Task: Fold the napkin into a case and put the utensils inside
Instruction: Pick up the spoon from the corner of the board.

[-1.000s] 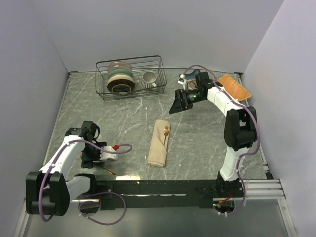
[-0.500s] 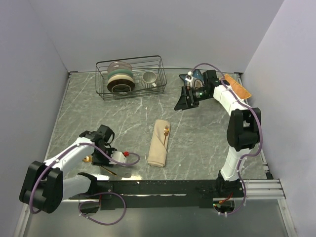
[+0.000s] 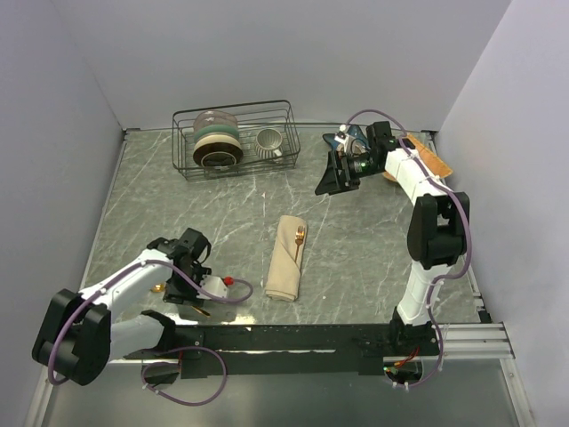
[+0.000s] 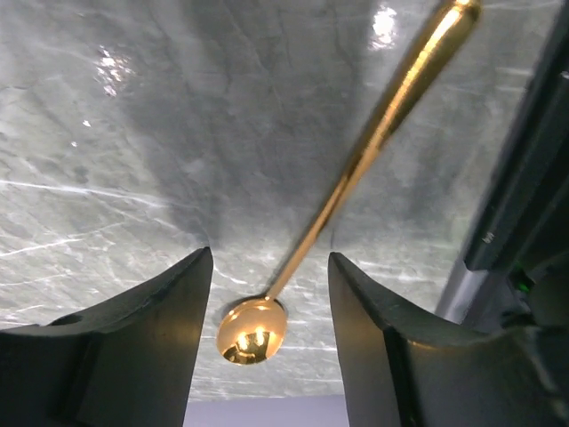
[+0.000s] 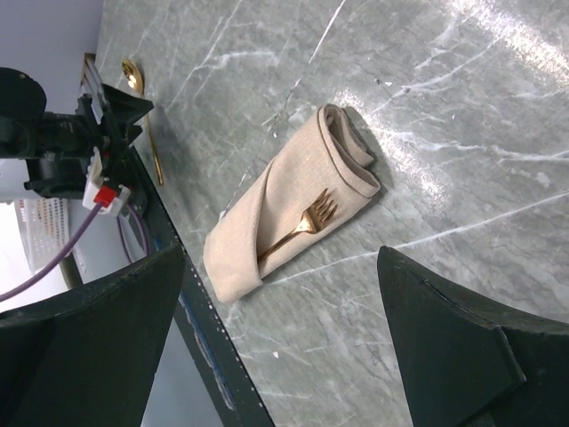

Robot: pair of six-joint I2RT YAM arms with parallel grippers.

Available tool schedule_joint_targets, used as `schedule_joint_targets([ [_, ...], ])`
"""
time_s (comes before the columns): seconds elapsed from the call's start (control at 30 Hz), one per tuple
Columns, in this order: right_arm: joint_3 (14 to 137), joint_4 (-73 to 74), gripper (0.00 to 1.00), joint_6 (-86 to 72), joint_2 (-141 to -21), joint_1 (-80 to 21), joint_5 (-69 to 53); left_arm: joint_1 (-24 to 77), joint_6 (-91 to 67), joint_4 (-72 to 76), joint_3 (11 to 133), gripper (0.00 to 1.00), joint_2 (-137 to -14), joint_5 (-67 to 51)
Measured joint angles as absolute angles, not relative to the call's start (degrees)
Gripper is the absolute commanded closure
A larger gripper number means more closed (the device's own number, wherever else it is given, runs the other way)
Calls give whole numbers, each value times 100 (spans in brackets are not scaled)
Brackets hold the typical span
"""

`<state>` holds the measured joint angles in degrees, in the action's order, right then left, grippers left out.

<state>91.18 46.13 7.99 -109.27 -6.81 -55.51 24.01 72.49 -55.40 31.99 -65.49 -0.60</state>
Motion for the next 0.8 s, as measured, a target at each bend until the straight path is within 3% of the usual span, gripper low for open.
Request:
schedule_joint_targets([
  [0.27, 9196, 4729, 3, 814, -11008, -679, -5548, 2569, 7052, -4908, 2869, 46, -6224, 27],
  [0.6, 9456, 4866, 2, 799, -11096, -670, -5542, 2646, 6447, -4222, 2947, 92, -6600, 434],
  [0.7, 9465, 4908, 2, 803, -11098, -670, -5533, 2646, 6451, -4073, 2963, 99, -6667, 427],
  [0.8, 9502, 4980, 2, 836, -11098, -670, -5507, 2646, 6508, -4132, 3050, 99, -6779, 397],
])
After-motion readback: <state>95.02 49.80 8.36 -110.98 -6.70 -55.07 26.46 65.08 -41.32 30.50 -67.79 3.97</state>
